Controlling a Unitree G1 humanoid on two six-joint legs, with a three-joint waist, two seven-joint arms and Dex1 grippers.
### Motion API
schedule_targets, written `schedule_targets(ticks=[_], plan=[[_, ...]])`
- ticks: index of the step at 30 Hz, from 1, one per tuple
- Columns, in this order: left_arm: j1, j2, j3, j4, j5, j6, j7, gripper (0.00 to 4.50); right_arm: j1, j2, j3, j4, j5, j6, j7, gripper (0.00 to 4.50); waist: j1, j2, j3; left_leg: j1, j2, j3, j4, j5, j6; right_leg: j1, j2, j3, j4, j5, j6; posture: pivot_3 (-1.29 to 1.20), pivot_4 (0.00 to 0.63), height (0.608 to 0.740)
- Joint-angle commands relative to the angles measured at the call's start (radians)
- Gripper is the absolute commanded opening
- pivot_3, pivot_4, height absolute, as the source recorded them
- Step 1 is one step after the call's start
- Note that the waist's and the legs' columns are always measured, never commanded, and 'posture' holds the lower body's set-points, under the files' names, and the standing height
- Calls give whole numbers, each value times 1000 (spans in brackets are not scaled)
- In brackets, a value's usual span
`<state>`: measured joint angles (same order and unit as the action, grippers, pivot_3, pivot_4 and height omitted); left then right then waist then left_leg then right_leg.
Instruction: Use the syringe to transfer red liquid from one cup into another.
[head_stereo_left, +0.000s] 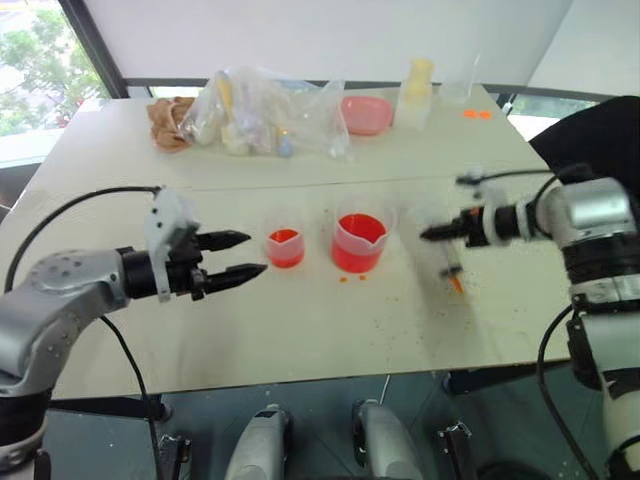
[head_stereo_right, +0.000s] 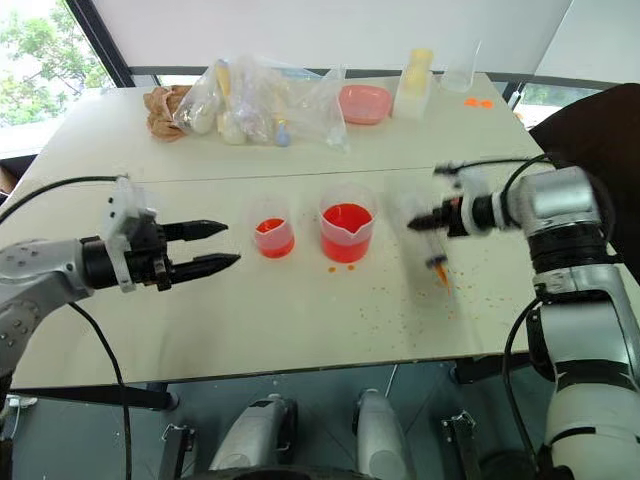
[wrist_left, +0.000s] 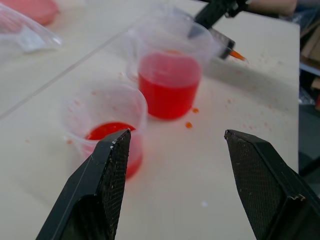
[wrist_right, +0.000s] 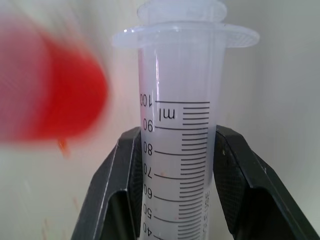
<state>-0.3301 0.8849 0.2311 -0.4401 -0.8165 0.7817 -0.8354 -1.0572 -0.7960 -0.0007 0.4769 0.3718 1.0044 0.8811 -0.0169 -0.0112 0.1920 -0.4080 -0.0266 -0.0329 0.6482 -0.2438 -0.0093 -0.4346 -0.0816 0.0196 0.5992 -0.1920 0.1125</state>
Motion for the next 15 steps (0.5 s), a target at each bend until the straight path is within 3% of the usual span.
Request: schedule_targets(ticks=[1, 4, 6, 10, 15], plan=[[-94, -4, 32, 54, -32, 3, -6, 3118, -75, 29, -222, -190, 45, -252, -122, 1415, 0, 0, 0, 0, 0, 0, -1, 0, 0, 0, 0, 0, 0, 0, 0, 0, 150, 740], [-179, -28, -12, 111, -11, -16, -19, 3118, -64, 153, -343, -358, 104, -301, -278, 1415, 1, -2, -1, 0, 1, -1, -2, 0, 0, 0, 1, -1, 0, 0, 1, 0, 150, 740], [-228, -43, -66, 159, 46, -61, -52, 3118, -5, 258, -351, -511, 152, -318, -336, 1415, -1, -3, -2, 1, 1, -1, -2, 0, 0, 1, 1, 0, 0, 1, 1, 0, 150, 740], [-341, -72, -114, 252, 92, -99, -93, 3118, 195, 416, -284, -723, 190, -354, -382, 1415, 3, -3, -2, 1, 1, -1, -1, 0, 0, 2, 1, 0, 1, 1, 1, 0, 150, 740], [-456, -93, -156, 357, 151, -135, -138, 3118, 387, 498, -164, -796, 111, -493, -390, 1415, 5, -3, -2, 0, 0, -1, 0, 0, 0, 1, 0, 0, 2, 1, 1, 0, 150, 740]])
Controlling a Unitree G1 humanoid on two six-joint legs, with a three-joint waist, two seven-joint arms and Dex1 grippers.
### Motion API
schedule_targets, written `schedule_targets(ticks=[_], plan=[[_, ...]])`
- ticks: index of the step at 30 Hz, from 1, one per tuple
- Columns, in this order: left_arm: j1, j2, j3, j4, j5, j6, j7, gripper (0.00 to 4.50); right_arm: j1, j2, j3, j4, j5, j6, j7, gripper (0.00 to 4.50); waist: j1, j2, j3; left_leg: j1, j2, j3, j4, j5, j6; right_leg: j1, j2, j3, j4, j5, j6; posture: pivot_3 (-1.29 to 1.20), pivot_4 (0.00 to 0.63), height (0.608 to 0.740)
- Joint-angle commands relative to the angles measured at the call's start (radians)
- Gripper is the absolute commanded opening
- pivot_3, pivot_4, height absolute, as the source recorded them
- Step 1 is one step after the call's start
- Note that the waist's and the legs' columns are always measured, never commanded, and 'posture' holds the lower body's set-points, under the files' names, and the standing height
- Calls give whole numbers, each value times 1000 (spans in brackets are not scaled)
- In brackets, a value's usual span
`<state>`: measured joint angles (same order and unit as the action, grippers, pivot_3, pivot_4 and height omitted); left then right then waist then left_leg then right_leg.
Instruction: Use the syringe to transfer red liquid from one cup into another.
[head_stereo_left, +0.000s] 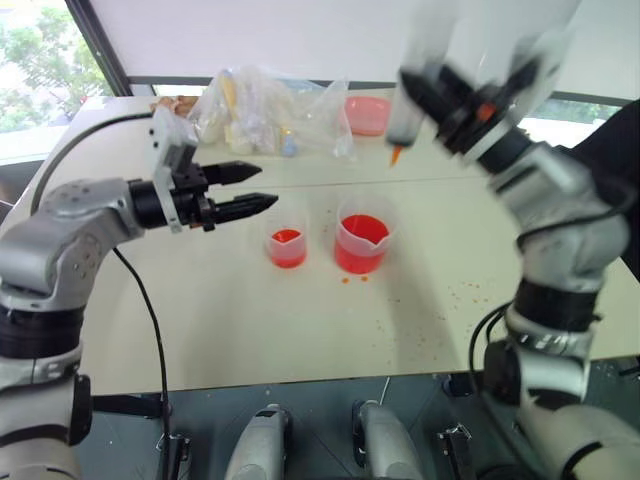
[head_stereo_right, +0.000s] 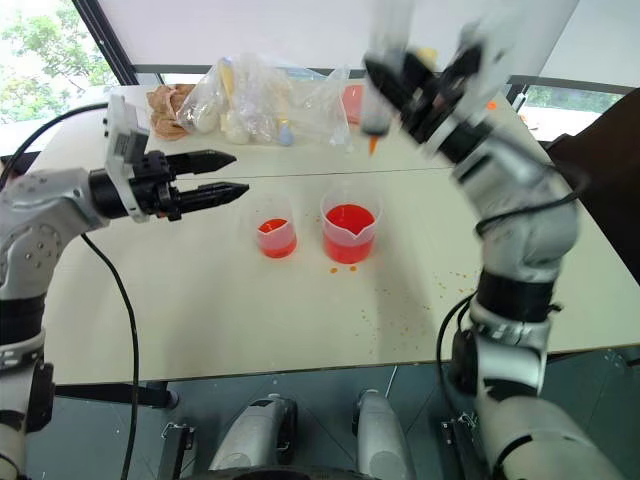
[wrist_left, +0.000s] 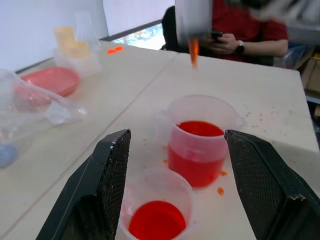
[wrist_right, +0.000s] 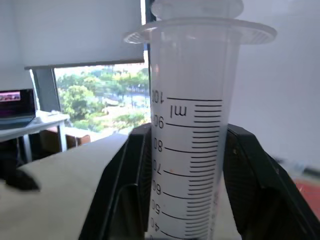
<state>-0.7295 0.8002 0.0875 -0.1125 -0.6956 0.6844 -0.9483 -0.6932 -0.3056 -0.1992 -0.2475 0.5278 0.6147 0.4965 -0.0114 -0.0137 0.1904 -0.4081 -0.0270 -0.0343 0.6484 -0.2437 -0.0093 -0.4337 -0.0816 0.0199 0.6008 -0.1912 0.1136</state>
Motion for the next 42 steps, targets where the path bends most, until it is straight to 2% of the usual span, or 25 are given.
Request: schedule_targets(ticks=[1, 9, 17, 30, 38, 42], plan=[[-75, -15, -18, 44, 44, -49, -33, 3118, 42, 15, 50, -70, -57, -125, -8, 1415, -3, 0, 0, 0, 0, 0, 0, 0, 0, 0, 0, 0, 0, 0, 0, 0, 150, 740], [-242, -131, -63, 105, 101, -122, -58, 3118, 124, 33, 101, -43, -83, -194, -17, 1415, -4, 0, 0, 0, 0, 0, 0, 0, 0, 0, 0, 0, 0, 0, 0, 0, 150, 740], [-359, -283, -128, 264, 242, -307, -50, 3118, 166, 66, 144, -34, -104, -218, -40, 1415, -4, 0, 0, 1, 0, 0, 0, 0, 0, 0, 1, 0, 1, 0, 0, 0, 150, 740], [-430, -425, -153, 468, 373, -497, -45, 3118, 213, 95, 195, -61, -131, -232, -71, 1415, -3, 0, 0, 1, 0, 0, 1, 0, 0, 0, 1, 0, 2, 0, 0, 0, 150, 740], [-462, -437, -190, 604, 506, -647, -34, 3118, 231, 106, 217, -64, -152, -250, -80, 1415, -4, 0, 0, 1, 0, 0, 1, 0, 0, 0, 1, 0, 2, 0, 1, 0, 150, 740], [-461, -439, -193, 616, 513, -684, -60, 1887, 240, 114, 224, -63, -160, -259, -84, 1415, -3, 0, 0, 1, 0, 0, 1, 0, 0, 0, 1, 0, 2, 0, 1, 0, 150, 740]])
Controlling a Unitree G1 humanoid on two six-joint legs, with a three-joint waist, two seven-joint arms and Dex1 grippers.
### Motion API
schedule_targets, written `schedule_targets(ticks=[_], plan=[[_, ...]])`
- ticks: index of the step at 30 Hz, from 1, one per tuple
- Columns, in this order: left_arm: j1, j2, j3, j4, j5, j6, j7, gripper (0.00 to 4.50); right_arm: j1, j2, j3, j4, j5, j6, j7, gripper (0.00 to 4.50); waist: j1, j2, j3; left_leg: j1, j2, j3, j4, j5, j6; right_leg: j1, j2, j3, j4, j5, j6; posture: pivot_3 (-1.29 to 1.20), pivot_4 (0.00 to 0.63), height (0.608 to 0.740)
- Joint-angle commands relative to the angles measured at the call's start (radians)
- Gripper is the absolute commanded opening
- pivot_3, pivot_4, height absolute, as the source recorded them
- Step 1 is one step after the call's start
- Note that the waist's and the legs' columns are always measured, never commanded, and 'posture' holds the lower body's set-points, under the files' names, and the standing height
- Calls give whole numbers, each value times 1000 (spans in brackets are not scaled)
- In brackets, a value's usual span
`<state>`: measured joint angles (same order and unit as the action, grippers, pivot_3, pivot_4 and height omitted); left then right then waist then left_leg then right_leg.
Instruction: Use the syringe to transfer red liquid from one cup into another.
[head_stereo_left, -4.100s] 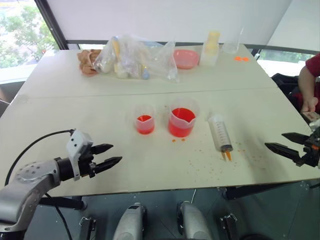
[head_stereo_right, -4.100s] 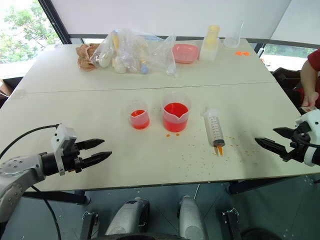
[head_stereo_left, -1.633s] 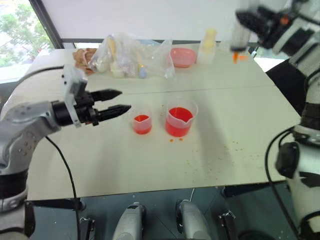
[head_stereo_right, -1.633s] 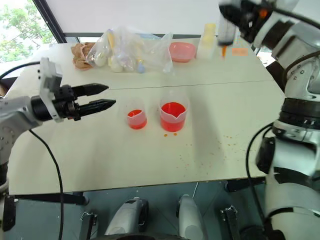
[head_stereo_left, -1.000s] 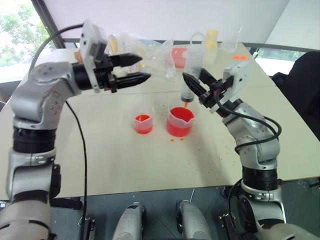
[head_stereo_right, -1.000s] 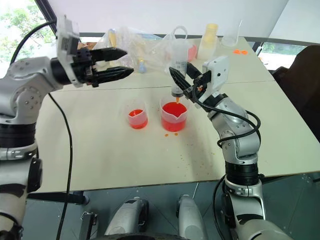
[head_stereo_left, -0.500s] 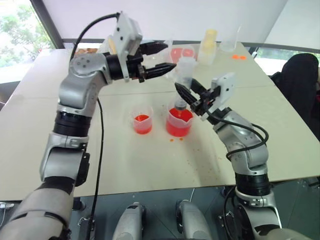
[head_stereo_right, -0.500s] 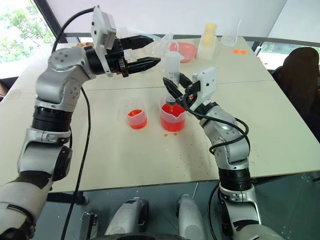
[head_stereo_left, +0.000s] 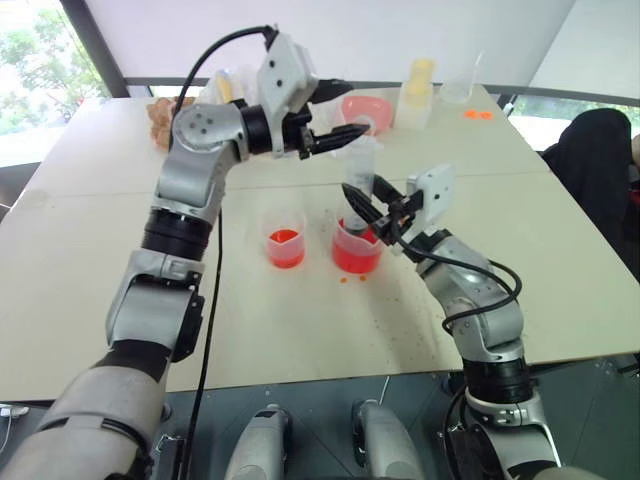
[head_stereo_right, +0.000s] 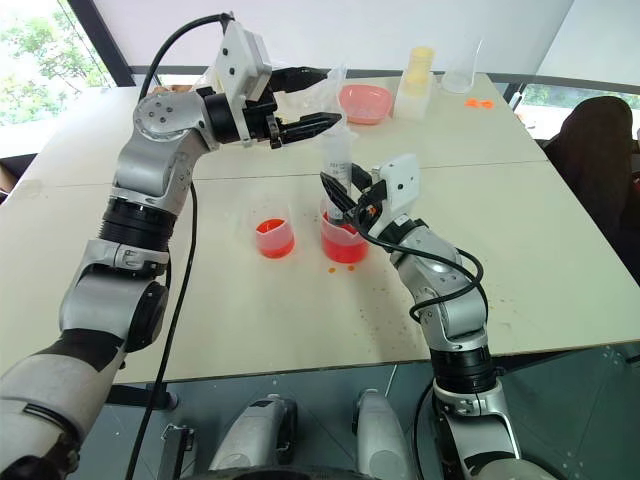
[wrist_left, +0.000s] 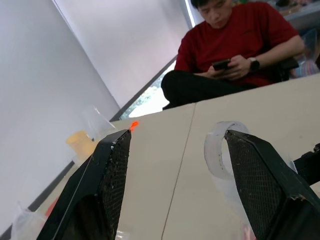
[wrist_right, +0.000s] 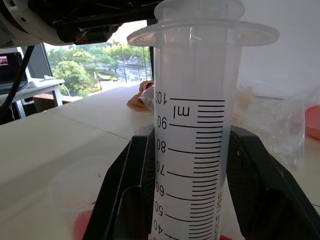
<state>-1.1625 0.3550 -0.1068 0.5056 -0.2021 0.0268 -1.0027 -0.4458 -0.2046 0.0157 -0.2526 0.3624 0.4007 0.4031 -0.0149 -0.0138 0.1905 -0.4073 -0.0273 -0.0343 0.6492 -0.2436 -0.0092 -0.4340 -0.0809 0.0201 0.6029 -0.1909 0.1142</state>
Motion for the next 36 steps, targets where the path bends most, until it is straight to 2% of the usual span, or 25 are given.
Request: schedule_targets(ticks=[1, 4, 5, 21, 36], plan=[[-22, 2, 2, -14, 13, -24, -12, 1565, -4, 15, 11, -58, 4, -48, 10, 1415, 0, 0, 0, 0, 0, 0, 0, 0, 0, 0, 0, 0, 0, 0, 0, 0, 150, 740], [-12, -11, 7, -46, -4, -13, -21, 301, 10, 26, 19, -46, -7, -64, 11, 1415, 1, 0, 0, 0, 0, 0, 0, 0, 0, 0, 0, 0, 0, 0, 0, 0, 150, 740], [-12, -14, 9, -51, -10, -12, -26, 32, 15, 32, 22, -34, -12, -77, 10, 1415, 0, 0, 0, 0, 0, 0, 0, 0, 0, 0, 0, 0, 0, 0, 0, 0, 150, 740], [-114, 0, 52, 42, 20, -113, 9, 32, 32, 65, 84, 160, -126, -264, 30, 1415, -2, 0, 0, 0, 0, 0, 0, 0, 0, 0, 0, 0, 1, 0, 0, 0, 150, 740], [-199, 25, 66, 167, 32, -202, 7, 32, 41, 71, 95, 193, -136, -296, 36, 1415, -2, 0, 0, 1, 0, 0, 0, 0, 0, 0, 0, 0, 3, 0, 0, 0, 150, 740]])
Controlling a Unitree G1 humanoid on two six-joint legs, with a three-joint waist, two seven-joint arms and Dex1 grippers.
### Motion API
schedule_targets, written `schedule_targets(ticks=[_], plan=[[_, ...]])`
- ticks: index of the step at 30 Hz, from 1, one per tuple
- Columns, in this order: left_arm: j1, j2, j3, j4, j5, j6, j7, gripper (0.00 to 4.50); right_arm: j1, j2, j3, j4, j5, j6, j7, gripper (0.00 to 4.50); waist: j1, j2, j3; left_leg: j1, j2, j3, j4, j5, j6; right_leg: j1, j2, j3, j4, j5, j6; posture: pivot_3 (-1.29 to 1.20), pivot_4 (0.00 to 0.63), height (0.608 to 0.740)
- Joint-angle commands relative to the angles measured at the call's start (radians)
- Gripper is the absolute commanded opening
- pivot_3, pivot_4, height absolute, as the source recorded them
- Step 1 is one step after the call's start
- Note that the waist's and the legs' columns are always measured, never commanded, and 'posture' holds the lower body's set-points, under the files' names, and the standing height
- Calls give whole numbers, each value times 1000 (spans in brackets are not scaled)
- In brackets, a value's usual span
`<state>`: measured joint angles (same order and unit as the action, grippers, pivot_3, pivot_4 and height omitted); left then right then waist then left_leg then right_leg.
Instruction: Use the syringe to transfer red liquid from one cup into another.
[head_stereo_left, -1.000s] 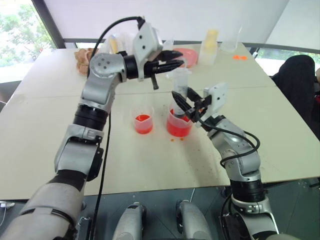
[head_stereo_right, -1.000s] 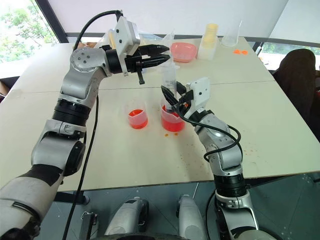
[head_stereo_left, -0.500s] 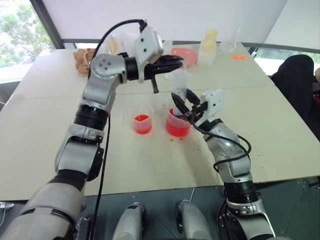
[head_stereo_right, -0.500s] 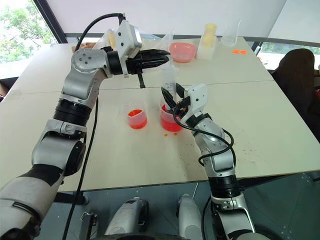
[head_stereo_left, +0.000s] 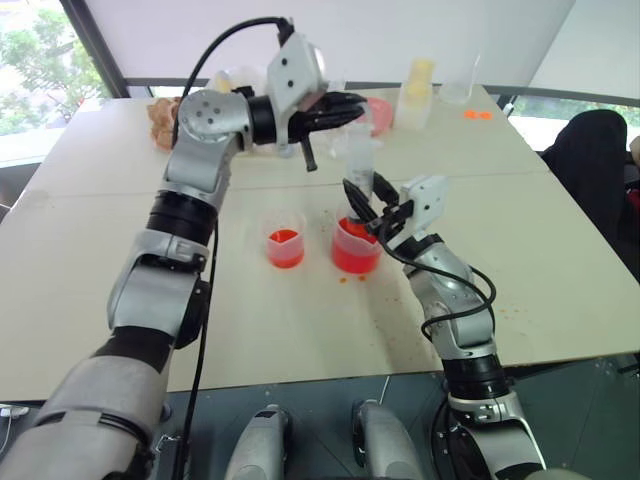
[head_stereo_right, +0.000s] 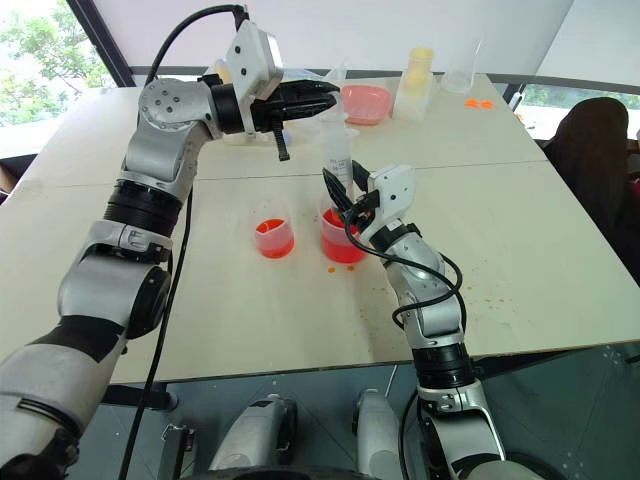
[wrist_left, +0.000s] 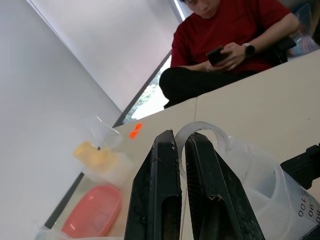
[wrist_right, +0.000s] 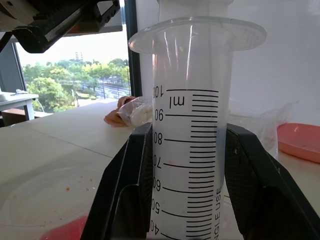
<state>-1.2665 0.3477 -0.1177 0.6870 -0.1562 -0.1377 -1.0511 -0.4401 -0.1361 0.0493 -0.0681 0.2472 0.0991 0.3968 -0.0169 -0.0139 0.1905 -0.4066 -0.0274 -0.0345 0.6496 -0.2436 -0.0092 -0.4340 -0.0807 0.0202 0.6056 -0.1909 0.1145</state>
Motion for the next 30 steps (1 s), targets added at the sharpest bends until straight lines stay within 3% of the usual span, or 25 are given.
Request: schedule_targets(ticks=[1, 5, 12, 16, 24, 30], plan=[[-95, 32, 76, -10, -14, -41, 54, 32, 36, 3, 61, 10, -21, 5, 42, 1415, 0, 0, 0, 0, 0, 0, 0, 0, 0, 0, 0, 0, 0, 0, 0, 0, 150, 740], [-74, 32, 67, -31, -28, -27, 19, 32, 34, 3, 60, 11, -25, 2, 39, 1415, 0, 0, 0, 0, 0, 0, 0, 0, 0, 0, 0, 0, 5, 0, 0, 0, 150, 740], [-14, 42, 55, -92, -39, 59, -18, 2547, -9, -7, 18, 22, -30, -9, 17, 1415, -3, 0, 0, 2, 0, 0, 0, 0, 0, 0, 0, 0, 5, 0, 0, 0, 150, 740], [45, 72, 82, -220, -149, 274, -89, 3954, -40, -15, -27, 22, -20, -4, -5, 1415, -5, 0, 0, 3, 0, 0, 1, 0, 0, 0, 0, 1, 6, 0, 0, 0, 150, 740], [289, 315, 183, -512, -367, 782, -175, 3954, -75, -32, -66, -31, -9, 33, -26, 1415, -30, 0, 0, 3, 1, -1, 0, 0, 0, -2, 2, 2, 8, 0, 0, 0, 150, 740], [512, 466, 296, -747, -460, 912, -135, 3954, -108, -29, -95, -48, 11, 45, -51, 1415, -22, 0, 0, 2, 4, -1, 0, 0, 0, -3, 1, 2, 9, -1, 0, 0, 150, 740]])
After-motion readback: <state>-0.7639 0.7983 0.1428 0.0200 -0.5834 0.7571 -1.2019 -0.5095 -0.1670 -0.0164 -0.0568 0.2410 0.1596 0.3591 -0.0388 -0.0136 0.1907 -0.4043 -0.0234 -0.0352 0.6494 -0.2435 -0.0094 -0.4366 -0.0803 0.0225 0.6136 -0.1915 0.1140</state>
